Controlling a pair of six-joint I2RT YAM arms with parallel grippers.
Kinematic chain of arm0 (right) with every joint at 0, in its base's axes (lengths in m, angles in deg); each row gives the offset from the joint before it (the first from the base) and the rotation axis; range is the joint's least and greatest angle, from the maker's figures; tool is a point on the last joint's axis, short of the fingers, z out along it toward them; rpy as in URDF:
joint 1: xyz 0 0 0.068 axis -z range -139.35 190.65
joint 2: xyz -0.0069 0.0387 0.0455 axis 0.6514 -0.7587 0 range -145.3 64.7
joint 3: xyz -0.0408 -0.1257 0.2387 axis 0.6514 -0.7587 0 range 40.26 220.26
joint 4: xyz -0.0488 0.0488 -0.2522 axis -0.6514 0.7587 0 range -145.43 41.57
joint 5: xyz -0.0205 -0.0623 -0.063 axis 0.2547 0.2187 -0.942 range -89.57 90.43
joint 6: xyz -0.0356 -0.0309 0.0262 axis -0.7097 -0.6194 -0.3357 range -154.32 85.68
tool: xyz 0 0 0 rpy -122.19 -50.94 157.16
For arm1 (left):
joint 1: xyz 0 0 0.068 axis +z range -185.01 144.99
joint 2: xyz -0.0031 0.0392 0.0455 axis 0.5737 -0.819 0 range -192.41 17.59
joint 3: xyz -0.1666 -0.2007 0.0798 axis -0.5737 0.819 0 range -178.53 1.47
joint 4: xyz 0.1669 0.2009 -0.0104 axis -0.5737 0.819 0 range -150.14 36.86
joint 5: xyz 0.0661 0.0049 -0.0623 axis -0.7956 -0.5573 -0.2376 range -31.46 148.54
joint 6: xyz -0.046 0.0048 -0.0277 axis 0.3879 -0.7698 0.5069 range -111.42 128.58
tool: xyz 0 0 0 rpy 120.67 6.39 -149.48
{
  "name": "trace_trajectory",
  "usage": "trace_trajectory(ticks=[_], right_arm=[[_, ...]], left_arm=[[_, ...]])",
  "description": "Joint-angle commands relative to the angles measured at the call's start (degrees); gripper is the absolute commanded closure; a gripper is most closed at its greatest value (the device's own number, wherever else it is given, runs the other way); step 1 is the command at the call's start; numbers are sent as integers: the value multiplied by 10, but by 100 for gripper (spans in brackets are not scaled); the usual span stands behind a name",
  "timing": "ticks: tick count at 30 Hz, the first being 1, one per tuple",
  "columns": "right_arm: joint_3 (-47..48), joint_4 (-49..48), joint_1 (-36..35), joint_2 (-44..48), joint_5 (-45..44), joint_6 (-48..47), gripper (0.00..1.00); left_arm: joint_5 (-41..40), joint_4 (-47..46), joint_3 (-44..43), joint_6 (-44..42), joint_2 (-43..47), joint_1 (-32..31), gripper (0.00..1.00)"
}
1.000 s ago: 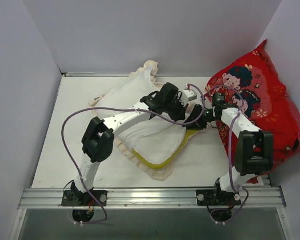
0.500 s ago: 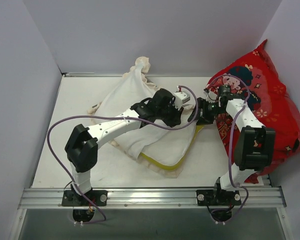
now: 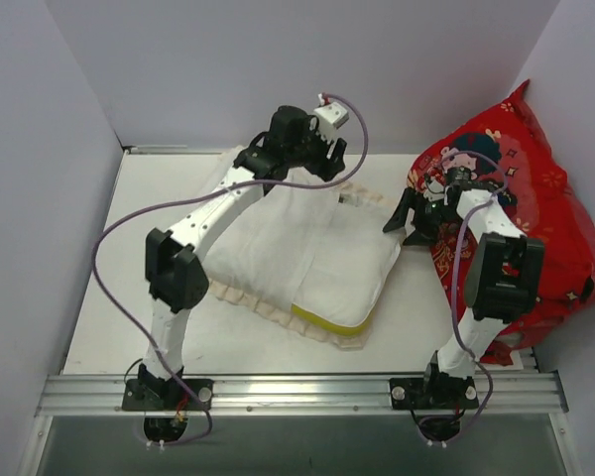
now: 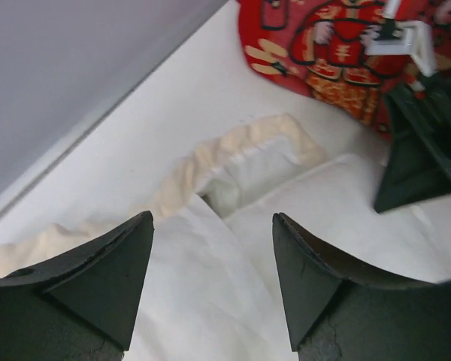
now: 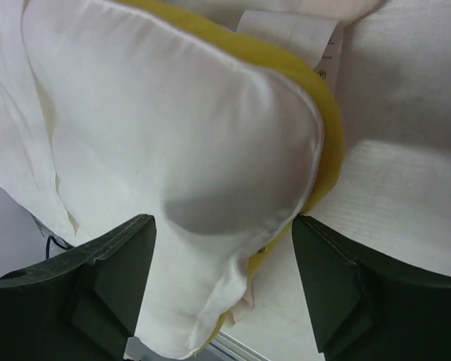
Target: Put the pillow into the pillowcase
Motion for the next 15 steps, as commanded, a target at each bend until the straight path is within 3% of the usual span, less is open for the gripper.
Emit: trace_trajectory(ticks=[1, 5, 8, 9, 12, 15], right_arm=[[40, -8, -18, -40, 8, 48, 26], [61, -14, -52, -99, -3, 41, 28], [60, -12, -67, -116, -2, 22, 37], [59, -12, -68, -116, -4, 8, 42], [55, -12, -69, -114, -16, -15, 55], [52, -7, -69, -112, -24, -42, 64]], left_arm=[[-27, 29, -92, -72, -129, 16, 27], [-58, 47, -221, -132, -246, 24, 25], [-85, 102, -254, -142, -293, 31, 36], [-85, 130, -241, -137, -291, 37, 46], [-55, 147, -95, -127, -226, 45, 63], [15, 139, 82, -110, -116, 43, 65]])
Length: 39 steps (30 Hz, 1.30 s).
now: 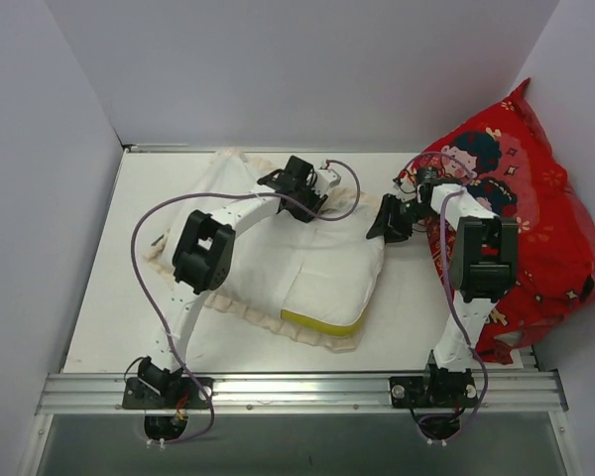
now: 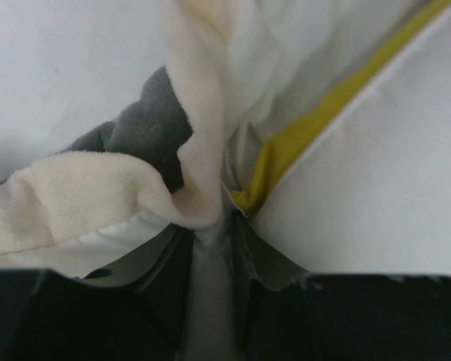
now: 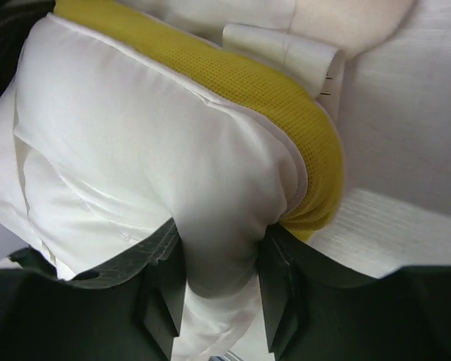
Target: Put the pillow into the pillowcase
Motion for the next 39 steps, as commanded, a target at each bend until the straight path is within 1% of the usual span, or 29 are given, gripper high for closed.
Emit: trace_trajectory(ticks=[1, 2, 3, 4, 5, 7, 8, 9, 10, 12, 13, 15, 18, 21, 23, 24, 25, 26, 27, 28, 29, 30, 32, 33, 34, 36, 37, 39], right_arm=[[2, 23, -3, 2, -33, -58, 64], [2, 26, -4, 7, -33, -64, 64], [2, 29, -5, 9, -29, -71, 65], [1, 36, -5, 12, -24, -75, 65], [0, 40, -6, 19, -19, -84, 65], [-2, 54, -6, 24, -1, -87, 65], [-4, 57, -6, 34, 7, -87, 65], [-8, 59, -6, 39, 13, -86, 64], [-11, 62, -6, 44, 21, -84, 63], [-16, 64, -23, 58, 21, -83, 60], [-17, 65, -26, 62, 16, -83, 58], [-13, 66, -33, 65, 11, -78, 47], [-4, 67, -38, 56, 0, -67, 38], [9, 66, -46, 36, 4, -51, 38], [14, 63, -58, 20, 12, -37, 41], [14, 60, -63, 15, 22, -29, 51], [7, 30, -68, 15, 26, -16, 57], [-30, 0, -78, 24, 31, 28, 63], [-49, -34, -84, 34, 46, 49, 72], [-69, -99, -93, 43, 49, 69, 75], [-87, -119, -113, 59, 52, 96, 78], [-90, -132, -126, 65, 54, 102, 78], [-88, -151, -145, 78, 62, 116, 81], [-86, -158, -159, 81, 70, 135, 81], [-86, -170, -164, 86, 85, 143, 82], [-92, -190, -169, 103, 98, 172, 82], [-103, -211, -167, 116, 103, 178, 82], [-108, -218, -160, 121, 98, 174, 82]], left_arm=[[69, 77, 129, 9, 148, -1, 65], [87, 77, 181, 18, 194, -8, 65], [96, 77, 196, 23, 214, -13, 63], [102, 77, 205, 34, 242, -18, 55], [103, 76, 205, 38, 250, -18, 50], [87, 77, 167, 45, 250, -14, 40], [76, 77, 148, 47, 233, -7, 33], [55, 84, 99, 48, 220, 0, 32], [47, 92, 76, 48, 186, 5, 31], [42, 132, 25, 46, 150, 19, 28], [44, 144, -15, 41, 118, 22, 28], [36, 164, -34, 34, 96, 26, 24], [25, 172, -49, 25, 64, 30, 21], [23, 183, -62, 19, 39, 30, 21], [23, 187, -67, 26, 21, 31, 24], [25, 187, -71, 33, 13, 31, 29], [39, 189, -80, 55, -7, 32, 48], [79, 189, -91, 68, -16, 33, 58], [102, 185, -125, 85, -26, 32, 67], [131, 181, -145, 118, -37, 31, 76], [163, 174, -164, 133, -53, 29, 92], [201, 139, -185, 161, -54, 23, 99], [244, 82, -178, 223, -33, 9, 100], [276, 0, -167, 260, -21, 6, 100], [282, -43, -140, 338, 2, 1, 100], [282, -138, -121, 405, 20, -13, 100], [266, -157, -108, 451, 33, -17, 100], [239, -167, -93, 465, 43, -29, 100]])
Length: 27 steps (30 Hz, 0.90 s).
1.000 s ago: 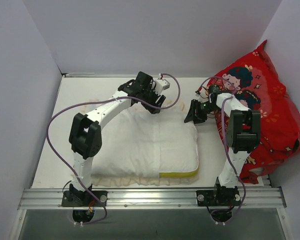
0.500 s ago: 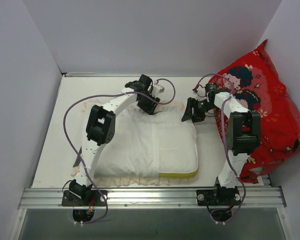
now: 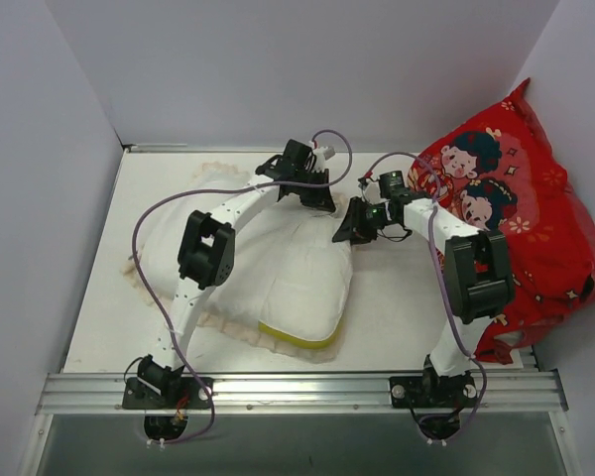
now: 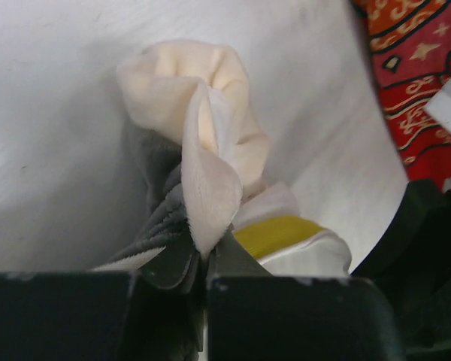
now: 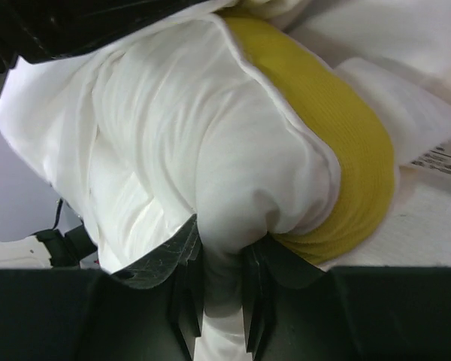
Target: Put the pillow into the pillowcase
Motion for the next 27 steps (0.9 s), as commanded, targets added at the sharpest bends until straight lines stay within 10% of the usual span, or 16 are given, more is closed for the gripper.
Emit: trace_trajectory(ticks=[1, 7, 10, 13, 19, 27], right_arm=[[-15, -55, 2, 32, 73, 42, 82], [-1, 13, 83, 10, 49, -45, 84], [35, 77, 121, -11, 40, -94, 83], [61, 129, 134, -9, 35, -117, 71], [51, 194, 135, 53, 9, -104, 22], [-36, 201, 153, 80, 34, -64, 24]], left_arm=[[24, -196, 34, 137, 79, -48, 100], [-24, -151, 80, 63, 101, -27, 99], [-4, -88, 80, -14, 126, -31, 46], [-53, -37, 111, -117, 195, -26, 23], [-225, 79, 157, -292, 271, -6, 20], [-185, 109, 137, -291, 236, -24, 20]])
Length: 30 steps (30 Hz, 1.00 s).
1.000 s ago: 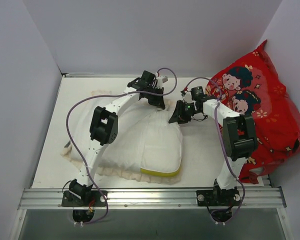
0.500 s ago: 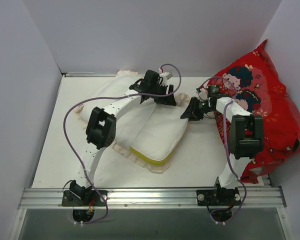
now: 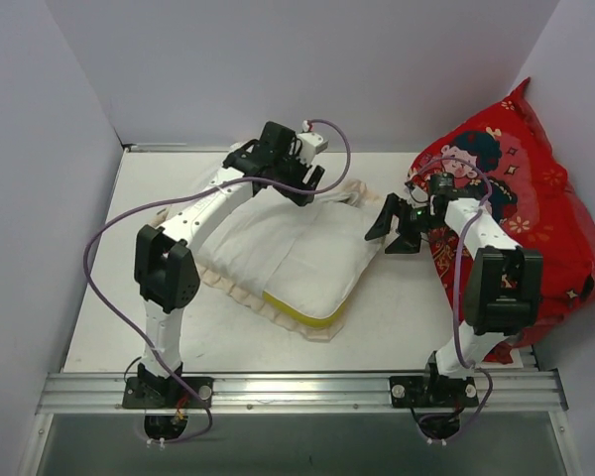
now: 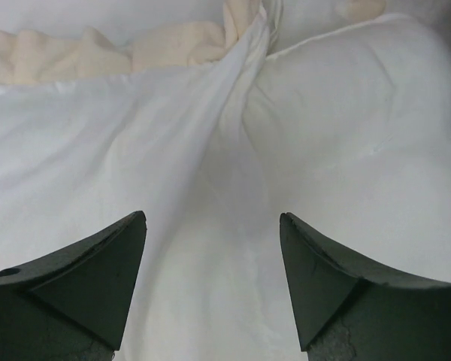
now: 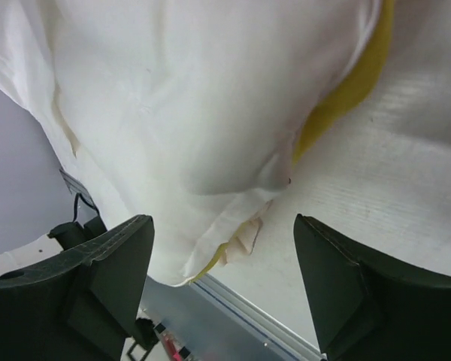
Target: Put the pillow into the pillowcase
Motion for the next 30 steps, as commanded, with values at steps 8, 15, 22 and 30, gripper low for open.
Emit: trace_trajectory(ticks=[8, 15, 22, 30], right_arm=[[-54, 2, -2, -43, 53, 57, 29], [-36, -33, -8, -78, 72, 69, 61], [1, -123, -53, -84, 120, 167, 85], [33, -256, -58, -67, 163, 293, 88]], left_arm=[[-37, 56, -53, -46, -103, -24, 30], [16, 78, -136, -65, -158, -22, 90], [260, 85, -268, -5, -136, -104, 100], [320, 14, -122, 109, -66, -151, 100]])
